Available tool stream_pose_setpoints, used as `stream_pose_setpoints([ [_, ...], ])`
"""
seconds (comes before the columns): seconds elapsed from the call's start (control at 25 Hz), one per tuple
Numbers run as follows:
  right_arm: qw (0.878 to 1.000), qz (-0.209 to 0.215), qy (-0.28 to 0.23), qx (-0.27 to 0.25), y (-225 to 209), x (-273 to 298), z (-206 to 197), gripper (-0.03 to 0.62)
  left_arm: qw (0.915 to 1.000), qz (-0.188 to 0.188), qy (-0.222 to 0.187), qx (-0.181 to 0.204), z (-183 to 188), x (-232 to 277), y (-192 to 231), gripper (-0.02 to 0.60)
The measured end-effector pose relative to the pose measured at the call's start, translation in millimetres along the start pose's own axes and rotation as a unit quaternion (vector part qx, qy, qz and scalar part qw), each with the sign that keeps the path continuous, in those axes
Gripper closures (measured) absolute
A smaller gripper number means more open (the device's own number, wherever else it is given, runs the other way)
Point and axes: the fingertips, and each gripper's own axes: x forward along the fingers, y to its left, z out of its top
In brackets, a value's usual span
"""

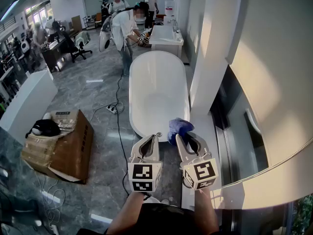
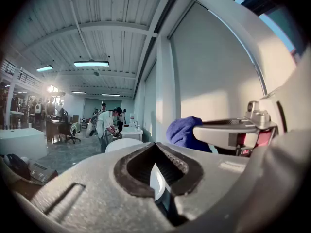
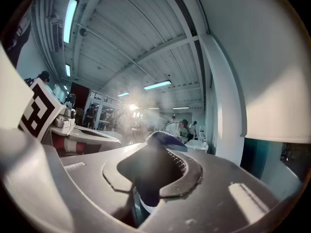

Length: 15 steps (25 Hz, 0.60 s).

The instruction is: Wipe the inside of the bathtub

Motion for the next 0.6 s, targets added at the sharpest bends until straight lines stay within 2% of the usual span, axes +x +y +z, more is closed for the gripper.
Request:
stream_pose_setpoints([
  [0.28,1.000,-0.008,0.005,-0.001,-13,-2,-1,0.516,0.9999,-0.011,0.006,-0.010,2,3,-9,0.577],
  [0.6,1.000,-0.025,0.001,0.009,-26,1,-5,0.515,0.9997,0.009,0.013,-0.016,-3,-2,7,0.577],
])
